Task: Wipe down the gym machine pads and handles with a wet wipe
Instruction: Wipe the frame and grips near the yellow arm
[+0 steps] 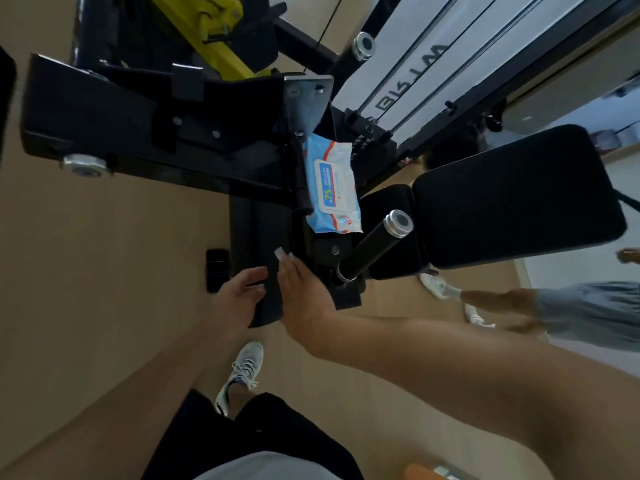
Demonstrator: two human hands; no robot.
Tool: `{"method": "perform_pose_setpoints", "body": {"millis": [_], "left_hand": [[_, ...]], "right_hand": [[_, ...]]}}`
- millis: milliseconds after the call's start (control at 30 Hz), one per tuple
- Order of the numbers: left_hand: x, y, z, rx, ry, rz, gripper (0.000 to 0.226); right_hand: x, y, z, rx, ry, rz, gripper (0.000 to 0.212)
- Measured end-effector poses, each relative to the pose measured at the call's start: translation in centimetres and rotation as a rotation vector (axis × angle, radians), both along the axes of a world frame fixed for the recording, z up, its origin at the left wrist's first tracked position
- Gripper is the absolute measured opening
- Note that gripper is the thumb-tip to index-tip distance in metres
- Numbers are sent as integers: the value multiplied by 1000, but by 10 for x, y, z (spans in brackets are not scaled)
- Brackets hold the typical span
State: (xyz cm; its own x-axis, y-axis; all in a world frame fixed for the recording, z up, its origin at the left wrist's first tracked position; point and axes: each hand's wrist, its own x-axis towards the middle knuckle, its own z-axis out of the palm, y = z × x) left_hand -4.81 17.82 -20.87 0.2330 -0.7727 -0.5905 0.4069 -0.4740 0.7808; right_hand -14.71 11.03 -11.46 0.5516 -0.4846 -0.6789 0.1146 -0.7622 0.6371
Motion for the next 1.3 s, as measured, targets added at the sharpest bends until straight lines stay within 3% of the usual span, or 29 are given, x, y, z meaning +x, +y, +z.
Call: {"method": "perform_pose_setpoints", "body": {"millis": [233, 333, 467, 733, 900, 1000, 1133, 1233, 1300], "left_hand": [[12, 2, 6, -92, -87, -15, 51], [22, 2, 14, -142, -172, -48, 54], [21, -4, 19, -136, -210, -45, 54], [25, 7, 8, -126, -250, -67, 53], [25, 10, 5, -110, -272, -56, 51], [20, 9, 9, -112, -239, -66, 52], [15, 9, 13, -153, -215, -78, 51], [18, 12, 16, -139, -295, -103, 52], [21, 15, 17, -142, -339, -117, 53]], "right_hand": [[53, -43, -8, -71, -111, -167, 75], [15, -13, 4, -33, -134, -45, 83], [-7, 0, 12, -29, -13, 97, 82], [68, -60, -29, -140, -86, -229, 83], [20, -13, -8, -44, -112, 21, 83], [-9, 12, 8, 7, 65, 206, 78], [20, -21, -7, -62, -52, 38, 80], [53, -50, -20, -123, -94, -117, 81], [52, -48, -20, -95, -112, -108, 79]]}}
